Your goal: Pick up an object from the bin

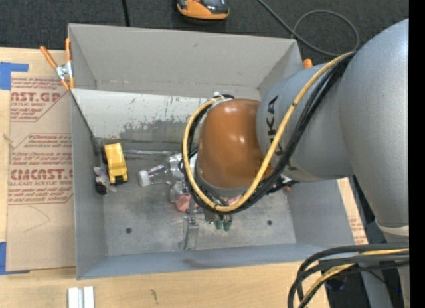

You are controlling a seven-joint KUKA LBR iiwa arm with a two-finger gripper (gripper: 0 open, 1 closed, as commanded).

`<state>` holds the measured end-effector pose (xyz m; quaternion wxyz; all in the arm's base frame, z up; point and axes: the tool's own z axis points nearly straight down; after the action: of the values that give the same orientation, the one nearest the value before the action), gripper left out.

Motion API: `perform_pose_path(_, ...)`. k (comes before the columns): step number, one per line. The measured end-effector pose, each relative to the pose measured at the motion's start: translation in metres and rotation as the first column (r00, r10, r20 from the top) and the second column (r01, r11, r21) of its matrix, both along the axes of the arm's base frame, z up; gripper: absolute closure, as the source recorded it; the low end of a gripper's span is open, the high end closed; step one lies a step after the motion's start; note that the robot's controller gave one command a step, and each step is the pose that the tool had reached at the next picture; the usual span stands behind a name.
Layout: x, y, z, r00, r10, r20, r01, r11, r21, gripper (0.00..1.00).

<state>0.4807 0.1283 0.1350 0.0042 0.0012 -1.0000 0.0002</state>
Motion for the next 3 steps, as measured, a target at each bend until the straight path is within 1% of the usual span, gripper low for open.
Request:
perform_pose_path(1,0.002,-0.001,0.004,1.000,-0.002,0.007,0.002,1.000,0.001,0.00)
perform_pose_path(2,0.014,-0.027,0.037,0.998,0.055,0.008,-0.055,0.998,0.001,0.00)
perform_pose_path(3,0.025,-0.089,0.041,0.999,0.030,0.011,-0.030,1.000,0.001,0.00)
